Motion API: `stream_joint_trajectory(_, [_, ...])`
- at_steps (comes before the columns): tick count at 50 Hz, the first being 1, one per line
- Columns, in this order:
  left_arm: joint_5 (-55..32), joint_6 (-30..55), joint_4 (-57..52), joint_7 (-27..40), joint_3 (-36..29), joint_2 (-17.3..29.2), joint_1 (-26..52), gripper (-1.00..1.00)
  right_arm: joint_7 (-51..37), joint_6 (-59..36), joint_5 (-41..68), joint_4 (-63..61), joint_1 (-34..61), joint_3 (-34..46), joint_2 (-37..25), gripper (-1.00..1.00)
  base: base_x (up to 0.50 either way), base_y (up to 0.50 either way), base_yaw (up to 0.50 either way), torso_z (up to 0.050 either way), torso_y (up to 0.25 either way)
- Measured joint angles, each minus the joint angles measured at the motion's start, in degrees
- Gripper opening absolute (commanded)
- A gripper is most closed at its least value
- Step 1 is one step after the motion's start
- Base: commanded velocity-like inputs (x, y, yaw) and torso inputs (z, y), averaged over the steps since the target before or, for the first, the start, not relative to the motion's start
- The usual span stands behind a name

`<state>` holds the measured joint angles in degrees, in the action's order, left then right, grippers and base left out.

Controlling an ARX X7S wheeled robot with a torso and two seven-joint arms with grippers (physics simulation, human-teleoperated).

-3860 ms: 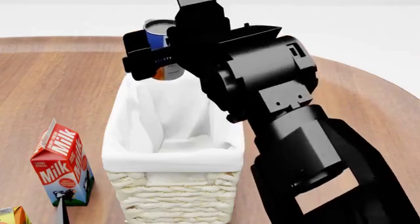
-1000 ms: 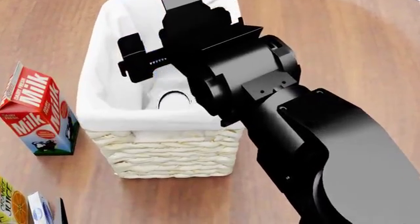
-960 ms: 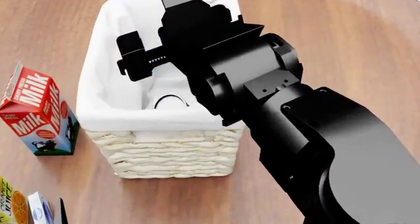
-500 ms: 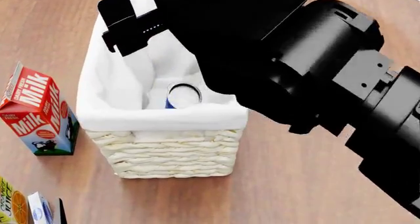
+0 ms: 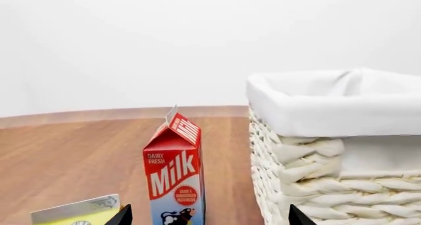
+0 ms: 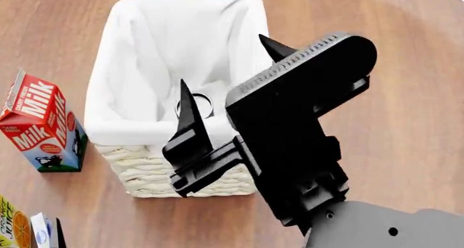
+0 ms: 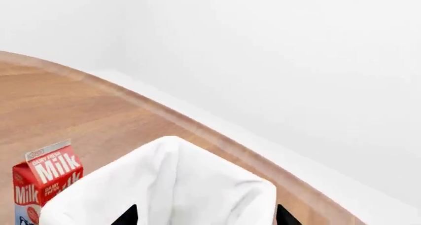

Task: Pick up the alphabet soup, and put it in the basket.

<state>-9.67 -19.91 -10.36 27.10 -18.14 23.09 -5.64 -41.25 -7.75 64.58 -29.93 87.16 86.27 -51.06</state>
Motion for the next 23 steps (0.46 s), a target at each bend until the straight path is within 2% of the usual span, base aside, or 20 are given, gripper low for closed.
stream_joint_trajectory(9, [-0.3,-0.3,0.0,0.3,0.4,0.2,-0.1,1.00,-3.7,17.0,-17.1,2.6,-18.3,5.2,-4.3,1.00,0.00,0.00,0.00,0.000,0.000])
stream_joint_trajectory(23, [-1.3,-0.9,-1.0,1.2,2.0,1.2,-1.0,1.00,-7.8,39.1,-25.9,18.7,-36.0,5.7,-4.3,1.00,0.00,0.00,0.00,0.000,0.000])
